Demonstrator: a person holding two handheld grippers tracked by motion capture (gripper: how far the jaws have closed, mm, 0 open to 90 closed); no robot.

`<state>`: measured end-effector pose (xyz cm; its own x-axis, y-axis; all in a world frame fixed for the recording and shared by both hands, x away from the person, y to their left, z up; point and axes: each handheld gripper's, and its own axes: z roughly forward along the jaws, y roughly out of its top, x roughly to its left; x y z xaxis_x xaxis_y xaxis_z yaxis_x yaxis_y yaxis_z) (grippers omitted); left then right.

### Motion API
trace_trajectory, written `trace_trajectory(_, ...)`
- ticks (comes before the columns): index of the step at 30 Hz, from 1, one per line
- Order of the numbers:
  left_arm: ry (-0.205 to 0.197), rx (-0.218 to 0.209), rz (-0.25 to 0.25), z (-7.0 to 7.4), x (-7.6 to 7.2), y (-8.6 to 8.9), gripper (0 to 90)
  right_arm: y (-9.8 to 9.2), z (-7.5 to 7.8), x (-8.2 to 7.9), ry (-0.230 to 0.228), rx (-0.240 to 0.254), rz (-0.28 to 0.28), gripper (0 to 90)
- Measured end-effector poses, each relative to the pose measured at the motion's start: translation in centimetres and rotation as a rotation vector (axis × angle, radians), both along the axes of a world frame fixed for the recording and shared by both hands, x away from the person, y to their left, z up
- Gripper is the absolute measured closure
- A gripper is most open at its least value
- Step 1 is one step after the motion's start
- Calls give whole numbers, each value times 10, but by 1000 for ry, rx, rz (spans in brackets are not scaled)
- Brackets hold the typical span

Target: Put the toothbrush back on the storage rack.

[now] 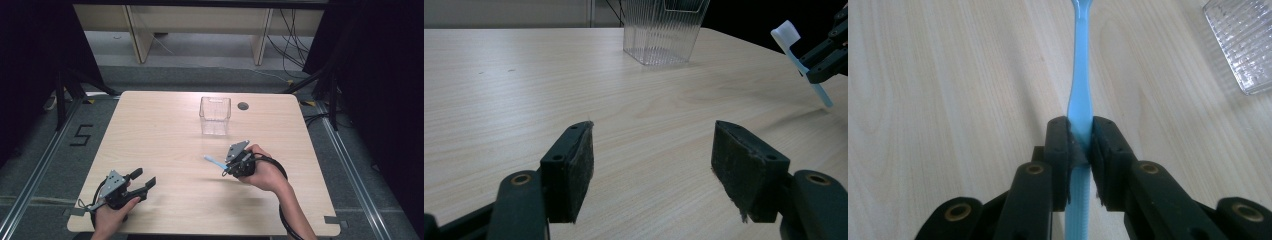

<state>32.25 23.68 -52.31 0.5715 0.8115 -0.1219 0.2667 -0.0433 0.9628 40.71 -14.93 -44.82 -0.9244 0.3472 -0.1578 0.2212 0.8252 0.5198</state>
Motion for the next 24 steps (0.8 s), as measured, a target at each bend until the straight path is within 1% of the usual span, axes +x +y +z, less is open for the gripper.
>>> trace_trajectory(4, -2, 4, 1, 0, 1, 0, 333, -2, 0, -3, -24, 15, -20, 786)
trace_trajectory(6, 0, 0, 3, 0, 0, -1, 334, -4, 0, -4, -25, 40, -41, 786)
trace_trajectory(7, -1, -1, 4, 0, 0, -1, 335, -6, 1, -4, -34, 44, -45, 787)
trace_trajectory(8, 8, -3, 9, 0, 0, -2, 335, -6, 1, -5, -36, 54, -60, 786)
trace_trajectory(9, 7, -3, 10, 0, 0, -2, 335, -8, 2, -5, -38, 60, -71, 786)
trace_trajectory(11, 9, -2, 15, 0, -1, -2, 335, -12, 4, -6, -49, 95, -102, 787)
trace_trajectory(14, 12, -5, 19, 0, -1, -2, 335, -16, 5, -6, -71, 134, -125, 786)
trace_trajectory(15, 9, -4, 17, 0, -1, -2, 335, -17, 5, -6, -89, 143, -140, 786)
trace_trajectory(16, 5, -4, 14, 0, -1, -2, 335, -18, 6, -5, -97, 148, -142, 786)
trace_trajectory(17, -1, -5, 11, 0, 0, -2, 335, -20, 7, -6, -92, 161, -166, 786)
trace_trajectory(18, 0, -5, 11, 0, 0, -2, 335, -21, 7, -6, -108, 166, -181, 786)
trace_trajectory(19, 0, -6, 11, 0, 0, -2, 335, -21, 8, -6, -108, 179, -187, 786)
trace_trajectory(20, -5, -4, 8, 0, -1, -2, 335, -22, 9, -5, -116, 179, -177, 786)
trace_trajectory(21, -10, -4, 4, 0, -1, -2, 335, -22, 9, -6, -127, 191, -186, 786)
trace_trajectory(22, -43, -12, -19, -1, 2, -1, 335, -22, 10, -6, -128, 205, -206, 786)
trace_trajectory(23, -42, -14, -18, -1, 2, -2, 335, -22, 10, -6, -134, 211, -204, 786)
trace_trajectory(24, -43, -14, -21, -1, 2, -1, 335, -22, 10, -8, -133, 220, -217, 786)
